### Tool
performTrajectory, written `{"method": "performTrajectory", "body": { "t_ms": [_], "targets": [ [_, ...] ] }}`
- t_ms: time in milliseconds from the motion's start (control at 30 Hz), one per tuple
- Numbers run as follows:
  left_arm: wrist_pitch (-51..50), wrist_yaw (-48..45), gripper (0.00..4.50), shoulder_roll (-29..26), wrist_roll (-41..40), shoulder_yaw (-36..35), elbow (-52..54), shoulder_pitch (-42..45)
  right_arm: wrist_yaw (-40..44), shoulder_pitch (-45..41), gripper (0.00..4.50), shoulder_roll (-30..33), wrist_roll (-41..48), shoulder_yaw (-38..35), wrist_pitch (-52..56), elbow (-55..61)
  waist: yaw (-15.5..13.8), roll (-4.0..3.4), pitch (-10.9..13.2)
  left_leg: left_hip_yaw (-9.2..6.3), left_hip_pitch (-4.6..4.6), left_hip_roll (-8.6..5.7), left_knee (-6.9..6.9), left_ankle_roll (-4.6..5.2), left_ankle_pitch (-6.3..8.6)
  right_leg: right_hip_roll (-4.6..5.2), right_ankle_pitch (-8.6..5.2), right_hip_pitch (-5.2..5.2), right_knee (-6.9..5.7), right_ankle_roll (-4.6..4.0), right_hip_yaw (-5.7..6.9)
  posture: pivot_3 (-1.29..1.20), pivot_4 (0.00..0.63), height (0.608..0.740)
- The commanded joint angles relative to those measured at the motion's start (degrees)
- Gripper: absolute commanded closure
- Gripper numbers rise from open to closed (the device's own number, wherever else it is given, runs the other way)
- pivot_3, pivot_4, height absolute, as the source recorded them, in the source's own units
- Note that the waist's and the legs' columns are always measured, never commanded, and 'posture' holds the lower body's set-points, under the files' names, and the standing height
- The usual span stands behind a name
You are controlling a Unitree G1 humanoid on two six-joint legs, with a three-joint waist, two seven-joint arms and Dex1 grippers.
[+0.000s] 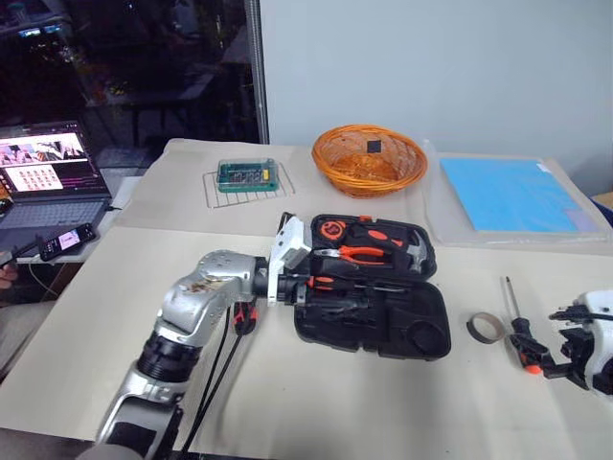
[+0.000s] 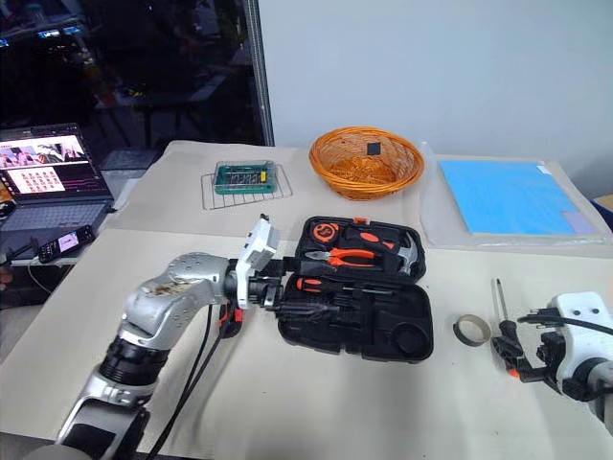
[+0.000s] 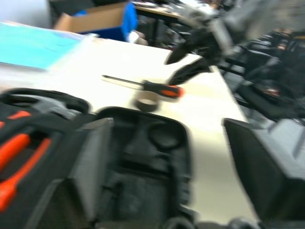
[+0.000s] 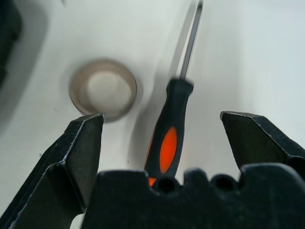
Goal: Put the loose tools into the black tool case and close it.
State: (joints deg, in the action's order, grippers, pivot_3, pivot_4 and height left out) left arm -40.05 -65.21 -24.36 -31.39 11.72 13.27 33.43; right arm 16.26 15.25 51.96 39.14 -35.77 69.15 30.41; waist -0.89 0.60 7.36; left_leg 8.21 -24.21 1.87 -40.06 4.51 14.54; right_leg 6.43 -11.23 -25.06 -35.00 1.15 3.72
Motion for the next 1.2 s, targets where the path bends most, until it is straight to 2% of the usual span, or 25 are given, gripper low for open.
{"method": "performTrajectory", "body": {
  "t_ms": [33,300,333,400,433,667,700,800,867,900,1033,1200],
  "targets": [
    [-1.31,-0.20,0.00,-1.15,-2.22,-0.36,3.62,0.88,0.63,-3.55,0.68,1.59,-0.78,1.98,3.97,-2.88,0.02,0.03,0.02,0.00,0.00,-0.01,-0.01,0.02,0.00,0.00,-0.04,0.03,0.01,0.09,-0.02,0.00,0.150,0.740],
    [-0.99,1.16,0.00,-1.77,-1.85,-0.36,4.04,0.42,2.48,-3.59,3.39,3.66,-5.21,4.24,3.70,-4.72,0.10,0.08,0.05,-0.06,-0.01,-0.06,0.00,0.05,-0.02,-0.01,-0.06,0.05,0.00,0.18,-0.05,0.00,0.150,0.740],
    [-1.19,1.32,0.00,-1.83,-1.98,-0.41,4.12,0.37,2.91,-3.22,3.89,3.84,-5.83,4.17,3.45,-4.80,0.06,0.08,0.05,-0.07,-0.01,-0.05,0.00,0.05,-0.02,-0.02,-0.06,0.05,0.00,0.19,-0.03,0.00,0.150,0.740],
    [-1.26,1.39,0.00,-2.05,-2.13,-0.48,4.18,0.22,3.63,-2.86,4.37,3.84,-6.80,4.03,2.79,-5.02,0.07,0.17,0.10,-0.09,0.00,-0.05,0.00,0.05,-0.02,-0.03,-0.07,0.06,0.00,0.20,-0.02,0.00,0.150,0.740],
    [-1.00,1.41,0.00,-2.23,-1.97,-0.49,4.16,0.13,3.90,-2.80,4.44,3.82,-7.24,3.92,2.36,-5.00,0.07,0.22,0.13,-0.09,0.00,-0.04,-0.01,0.04,-0.02,-0.04,-0.07,0.07,0.00,0.20,-0.02,0.00,0.150,0.740],
    [0.00,2.01,0.00,-2.26,-1.86,-0.77,3.93,0.16,7.44,-1.64,4.44,5.32,-9.97,3.64,-0.70,-3.64,0.02,0.23,0.16,-0.09,-0.01,-0.05,-0.01,0.04,-0.02,-0.02,-0.07,0.06,0.01,0.22,-0.03,0.00,0.150,0.740],
    [0.04,2.09,0.00,-2.22,-1.84,-0.75,3.94,0.15,7.79,-1.96,4.01,5.22,-9.70,3.57,-0.38,-3.17,0.04,0.25,0.17,-0.09,-0.02,-0.05,0.00,0.04,-0.02,-0.01,-0.07,0.05,0.01,0.23,-0.04,0.00,0.150,0.740],
    [-0.02,2.21,0.00,-2.23,-2.03,-0.72,4.14,0.04,8.09,-3.85,3.26,4.33,-9.29,3.51,0.98,-2.97,0.18,0.30,0.24,-0.09,-0.02,-0.04,0.00,0.04,-0.02,-0.03,-0.07,0.04,0.00,0.24,-0.03,0.00,0.150,0.740],
    [-0.09,2.03,0.00,-2.38,-2.16,-0.70,4.26,0.02,7.00,-5.13,2.40,3.84,-10.24,3.77,1.65,-4.25,0.25,0.34,0.28,-0.08,0.00,-0.04,0.00,0.04,-0.02,-0.03,-0.07,0.04,-0.01,0.23,-0.07,0.00,0.150,0.740],
    [-0.11,1.82,0.00,-2.56,-2.22,-0.73,4.28,0.02,6.91,-5.66,2.17,3.80,-10.41,4.15,2.12,-5.07,0.21,0.37,0.29,-0.08,0.00,-0.04,0.00,0.03,-0.03,-0.03,-0.07,0.04,-0.02,0.23,-0.06,0.00,0.150,0.740],
    [0.00,0.88,0.00,-3.21,-2.42,-0.73,4.00,0.24,6.96,-8.30,0.77,2.58,-9.96,5.89,3.88,-7.17,0.19,0.40,0.33,-0.09,-0.01,-0.04,0.00,0.02,-0.03,-0.03,-0.07,0.04,-0.01,0.23,-0.04,0.00,0.150,0.740],
    [0.88,-0.13,0.00,-3.85,-2.31,-0.42,3.92,0.72,6.35,-11.17,0.77,2.19,-11.90,10.35,3.51,-11.83,0.16,0.40,0.36,-0.09,-0.03,-0.05,0.01,0.03,-0.03,-0.02,-0.07,0.03,0.01,0.23,-0.05,0.00,0.150,0.740]
  ]
}}
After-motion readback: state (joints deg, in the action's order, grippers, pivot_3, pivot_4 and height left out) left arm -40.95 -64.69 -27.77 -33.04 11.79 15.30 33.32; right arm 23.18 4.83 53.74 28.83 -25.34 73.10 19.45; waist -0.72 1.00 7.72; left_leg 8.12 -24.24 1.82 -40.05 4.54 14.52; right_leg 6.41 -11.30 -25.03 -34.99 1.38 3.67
